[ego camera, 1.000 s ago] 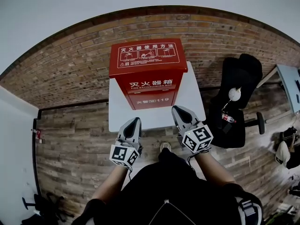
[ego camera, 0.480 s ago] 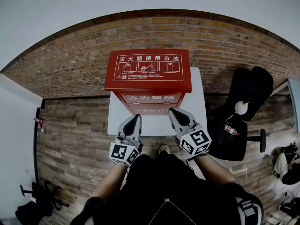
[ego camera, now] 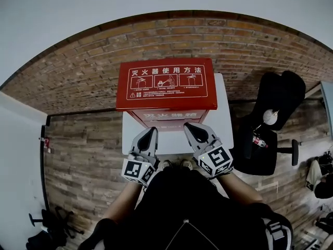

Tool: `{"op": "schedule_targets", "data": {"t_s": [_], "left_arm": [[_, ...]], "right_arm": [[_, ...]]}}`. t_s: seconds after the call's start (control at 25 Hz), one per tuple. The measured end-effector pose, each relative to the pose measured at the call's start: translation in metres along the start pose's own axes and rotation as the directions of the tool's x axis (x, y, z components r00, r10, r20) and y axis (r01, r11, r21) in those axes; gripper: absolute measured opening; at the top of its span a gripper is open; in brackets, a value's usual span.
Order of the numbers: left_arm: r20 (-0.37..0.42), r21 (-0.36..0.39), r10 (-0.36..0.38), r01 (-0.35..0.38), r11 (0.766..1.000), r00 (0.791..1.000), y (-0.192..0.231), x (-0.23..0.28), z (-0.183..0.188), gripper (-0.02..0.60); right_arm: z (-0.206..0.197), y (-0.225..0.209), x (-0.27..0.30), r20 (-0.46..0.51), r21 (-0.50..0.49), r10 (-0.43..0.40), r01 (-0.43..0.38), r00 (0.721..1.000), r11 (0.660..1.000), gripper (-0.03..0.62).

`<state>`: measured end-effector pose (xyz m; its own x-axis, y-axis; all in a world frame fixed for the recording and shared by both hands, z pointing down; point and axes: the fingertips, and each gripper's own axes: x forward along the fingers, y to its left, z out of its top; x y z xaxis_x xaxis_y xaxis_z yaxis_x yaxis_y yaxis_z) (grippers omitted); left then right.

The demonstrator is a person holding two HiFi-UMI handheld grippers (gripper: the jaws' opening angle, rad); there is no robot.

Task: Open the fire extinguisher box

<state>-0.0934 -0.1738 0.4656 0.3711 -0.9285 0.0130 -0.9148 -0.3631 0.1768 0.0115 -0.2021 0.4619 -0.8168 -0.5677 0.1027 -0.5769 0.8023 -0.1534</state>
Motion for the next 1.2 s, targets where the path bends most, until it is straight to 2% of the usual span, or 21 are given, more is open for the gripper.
{"op": "schedule_targets", "data": {"t_s": [0.28,0.48,0.52,0.56,0.6,0.68,0.8,0.96,1.08,1.2], "left_arm": [[0.054,0.081,-0.087,0.082,0.993,0.995,0.001,0.007,0.05,0.049],[0.124,0.202,-0.148,0.121,0.972,0.981,-0.004,0.003,0.091,0.064],[0.12,0.223,-0.155,0.125,0.967,0.981,-0.004,0.003,0.096,0.099],[0.112,0.24,-0.16,0.129,0.962,0.981,-0.003,0.003,0.099,0.14],[0.104,0.254,-0.163,0.132,0.958,0.981,-0.002,0.003,0.102,0.172],[0.099,0.276,-0.158,0.125,0.953,0.983,0.006,0.005,0.107,0.212],[0.116,0.284,-0.123,0.085,0.955,0.986,0.029,0.006,0.113,0.269],[0.118,0.297,-0.059,0.022,0.955,0.991,0.07,0.003,0.117,0.349],[0.098,0.264,-0.035,0.007,0.964,0.995,0.098,-0.001,0.114,0.382],[0.058,0.217,-0.037,0.024,0.976,0.998,0.119,0.0,0.101,0.401]], "right_arm": [[0.056,0.021,0.004,0.084,-0.176,-0.01,0.024,0.996,0.984,0.018],[0.092,0.009,0.0,0.15,-0.229,-0.081,0.114,0.985,0.967,0.021],[0.097,0.006,-0.001,0.161,-0.234,-0.087,0.124,0.983,0.964,0.043],[0.101,0.002,-0.001,0.168,-0.241,-0.092,0.131,0.981,0.962,0.126],[0.103,-0.003,-0.001,0.165,-0.246,-0.1,0.139,0.981,0.959,0.168],[0.106,-0.013,-0.002,0.156,-0.251,-0.118,0.155,0.981,0.956,0.215],[0.109,-0.029,-0.007,0.164,-0.248,-0.128,0.167,0.978,0.954,0.25],[0.102,-0.05,-0.016,0.118,-0.225,-0.142,0.165,0.983,0.96,0.281],[0.093,-0.064,-0.02,0.082,-0.207,-0.15,0.164,0.985,0.965,0.295],[0.081,-0.076,-0.021,0.047,-0.189,-0.168,0.174,0.985,0.966,0.306]]}}
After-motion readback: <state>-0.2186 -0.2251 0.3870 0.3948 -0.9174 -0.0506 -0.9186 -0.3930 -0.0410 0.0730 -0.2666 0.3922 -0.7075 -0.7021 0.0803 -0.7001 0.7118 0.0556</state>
